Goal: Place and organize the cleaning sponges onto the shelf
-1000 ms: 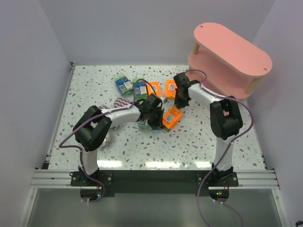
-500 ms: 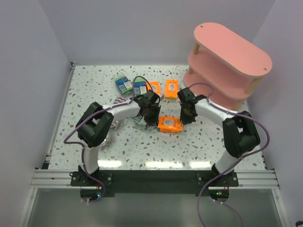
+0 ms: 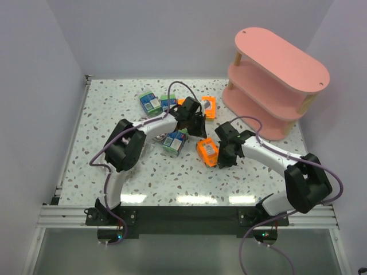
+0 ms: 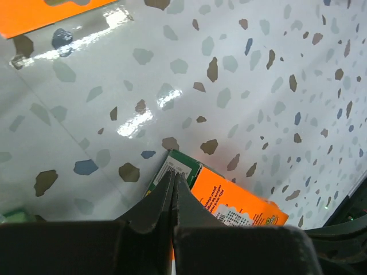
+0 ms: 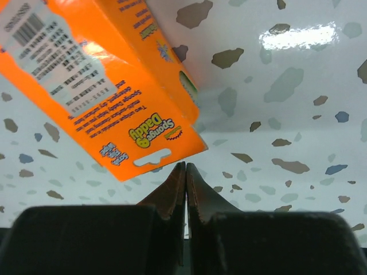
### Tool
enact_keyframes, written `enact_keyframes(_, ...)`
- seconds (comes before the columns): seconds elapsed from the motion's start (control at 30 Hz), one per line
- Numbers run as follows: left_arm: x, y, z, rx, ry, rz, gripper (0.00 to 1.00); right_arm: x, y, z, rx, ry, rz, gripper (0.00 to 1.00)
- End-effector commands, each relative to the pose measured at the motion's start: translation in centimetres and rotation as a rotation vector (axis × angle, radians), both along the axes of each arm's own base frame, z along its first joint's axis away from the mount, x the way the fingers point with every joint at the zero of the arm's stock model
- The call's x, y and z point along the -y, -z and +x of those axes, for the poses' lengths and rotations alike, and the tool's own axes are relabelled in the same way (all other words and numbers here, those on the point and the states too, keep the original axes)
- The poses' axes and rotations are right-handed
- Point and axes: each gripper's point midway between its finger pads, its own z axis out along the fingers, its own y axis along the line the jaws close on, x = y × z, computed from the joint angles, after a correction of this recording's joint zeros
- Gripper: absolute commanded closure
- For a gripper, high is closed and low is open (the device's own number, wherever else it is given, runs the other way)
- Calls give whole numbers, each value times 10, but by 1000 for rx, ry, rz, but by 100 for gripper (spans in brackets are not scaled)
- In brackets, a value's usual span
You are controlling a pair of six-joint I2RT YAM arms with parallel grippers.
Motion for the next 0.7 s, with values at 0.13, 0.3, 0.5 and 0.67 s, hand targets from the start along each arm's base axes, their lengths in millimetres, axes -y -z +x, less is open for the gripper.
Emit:
enact_keyframes(0.13,14,-36,20,52,14,-126,100,6,-27,-24,-17,-8,39,68)
enact_keyframes(0.3,-25,-57,17,77,-74,-80,100,14,-40,-39,-6,-2,57,41)
enact_keyframes(0.5,-67,-58,-20,58,-147,-34,99,-8,-54,-27,105,104,241,32)
enact_keyframes(0.67,-87,-65,-54,40,-175,-80,99,-33,-56,6,239,306,489,27)
